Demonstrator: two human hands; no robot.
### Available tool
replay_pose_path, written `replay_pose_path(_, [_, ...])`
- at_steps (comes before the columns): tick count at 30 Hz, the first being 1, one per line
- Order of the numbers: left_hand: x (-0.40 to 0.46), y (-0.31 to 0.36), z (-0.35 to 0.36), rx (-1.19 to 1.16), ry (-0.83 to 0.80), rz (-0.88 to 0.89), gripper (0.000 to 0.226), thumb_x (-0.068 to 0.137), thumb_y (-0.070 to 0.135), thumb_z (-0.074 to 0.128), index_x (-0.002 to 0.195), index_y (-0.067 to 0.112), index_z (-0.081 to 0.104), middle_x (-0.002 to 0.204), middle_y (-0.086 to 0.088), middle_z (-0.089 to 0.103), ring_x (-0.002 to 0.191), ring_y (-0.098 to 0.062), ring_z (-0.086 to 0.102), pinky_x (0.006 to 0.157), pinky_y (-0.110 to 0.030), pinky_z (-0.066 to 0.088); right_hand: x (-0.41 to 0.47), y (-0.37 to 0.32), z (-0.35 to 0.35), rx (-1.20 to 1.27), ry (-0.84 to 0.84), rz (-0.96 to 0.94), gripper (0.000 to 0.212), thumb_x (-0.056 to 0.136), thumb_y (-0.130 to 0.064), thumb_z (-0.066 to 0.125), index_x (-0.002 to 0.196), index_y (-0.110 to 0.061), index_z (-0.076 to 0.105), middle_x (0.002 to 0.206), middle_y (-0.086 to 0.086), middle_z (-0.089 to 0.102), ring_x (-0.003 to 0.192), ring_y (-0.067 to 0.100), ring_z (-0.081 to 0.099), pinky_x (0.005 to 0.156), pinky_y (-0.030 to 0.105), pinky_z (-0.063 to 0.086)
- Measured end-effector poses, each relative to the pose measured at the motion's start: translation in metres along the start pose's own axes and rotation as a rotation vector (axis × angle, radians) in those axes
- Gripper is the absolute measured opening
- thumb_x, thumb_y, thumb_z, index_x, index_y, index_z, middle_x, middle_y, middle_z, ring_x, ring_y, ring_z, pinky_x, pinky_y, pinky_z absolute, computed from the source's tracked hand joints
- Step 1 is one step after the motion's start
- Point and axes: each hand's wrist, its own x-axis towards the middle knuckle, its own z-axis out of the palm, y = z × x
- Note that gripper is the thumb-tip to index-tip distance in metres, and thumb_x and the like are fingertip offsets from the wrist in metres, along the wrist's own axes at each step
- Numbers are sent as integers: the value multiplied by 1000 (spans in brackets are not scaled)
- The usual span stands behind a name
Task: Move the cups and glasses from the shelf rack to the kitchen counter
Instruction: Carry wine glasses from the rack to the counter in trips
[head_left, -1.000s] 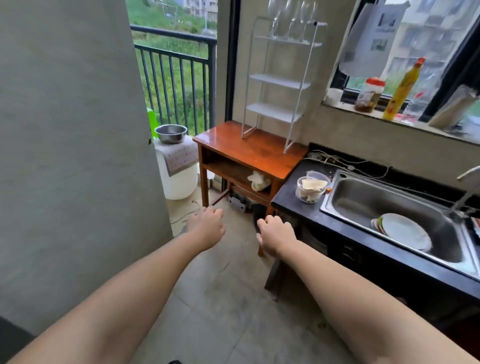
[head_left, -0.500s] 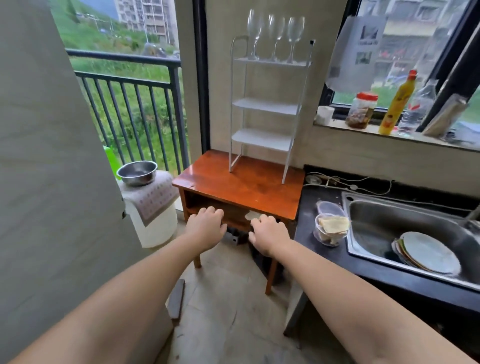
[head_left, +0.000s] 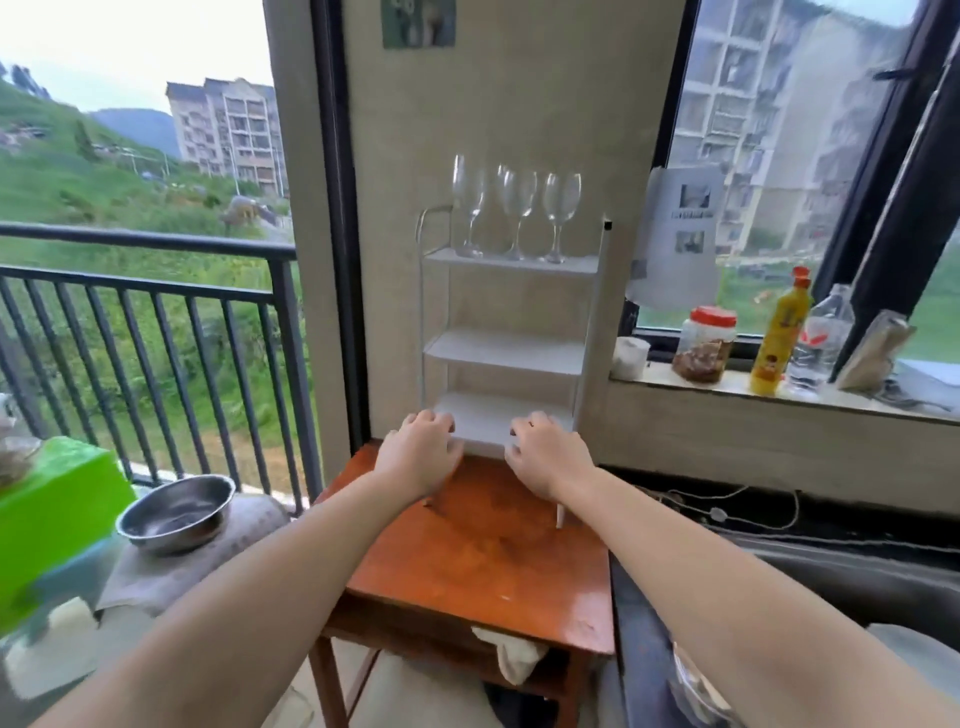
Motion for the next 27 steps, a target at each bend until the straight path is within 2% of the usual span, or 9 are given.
replay_pose_path(8, [126,5,-30,-131,111,151,34,94,29,42,121,12,55,126,-9,56,121,-28,48,94,-38,44,104,10,-36,86,186,80,36,98,-29,34,123,-11,52,128,12,51,119,29,47,90,39,43])
replay_pose_path(13, [198,6,-65,-285,250,255,27,93,23,45,109,8,61,112,-12,61,109,-30,55,85,-35,45,166,7,-69,149,414,92,30,98,-25,37,109,-9,59,116,10,57,108,28,52,77,33,42])
replay_pose_path(16, [236,13,-85,-381,301,329,22,92,19,47,94,3,62,96,-13,63,91,-31,58,74,-32,42,194,9,-95,248,566,122,26,96,-21,42,105,-6,61,110,12,60,99,30,57,70,30,39])
replay_pose_path(18, [259,24,-93,-414,305,352,20,91,17,47,85,3,61,85,-11,60,82,-29,55,69,-30,38,209,14,-109,352,663,173,24,94,-16,46,108,-4,61,110,14,59,95,31,59,71,28,39])
replay_pose_path(21, [288,43,-95,-417,257,328,27,90,14,44,63,12,47,68,-6,50,71,-29,48,63,-31,36,228,28,-124,468,759,319,28,94,-12,46,118,-2,58,119,15,56,101,29,57,74,22,34])
replay_pose_path(23, [306,53,-93,-461,211,265,37,89,11,43,53,13,36,59,-6,42,67,-29,42,60,-31,35,247,41,-131,599,764,441,30,92,-14,48,119,-2,56,121,14,55,104,29,59,80,23,40])
replay_pose_path(24, [315,58,-92,-495,187,231,37,89,11,44,52,11,38,61,-10,46,68,-31,43,61,-32,36,256,48,-135,698,727,501,29,91,-15,50,116,-2,55,118,15,57,99,32,63,85,31,48])
replay_pose_path(26, [329,64,-91,-579,149,157,27,90,13,47,67,1,55,82,-22,61,81,-38,57,68,-36,44,269,56,-137,978,595,574,20,89,-14,56,104,-1,54,102,15,61,79,34,68,83,47,57])
replay_pose_path(27, [336,67,-90,-618,135,128,23,89,13,49,79,-4,62,92,-24,65,91,-39,61,74,-37,48,275,59,-137,1112,531,597,14,89,-14,58,96,-2,54,93,14,61,70,31,68,77,46,60])
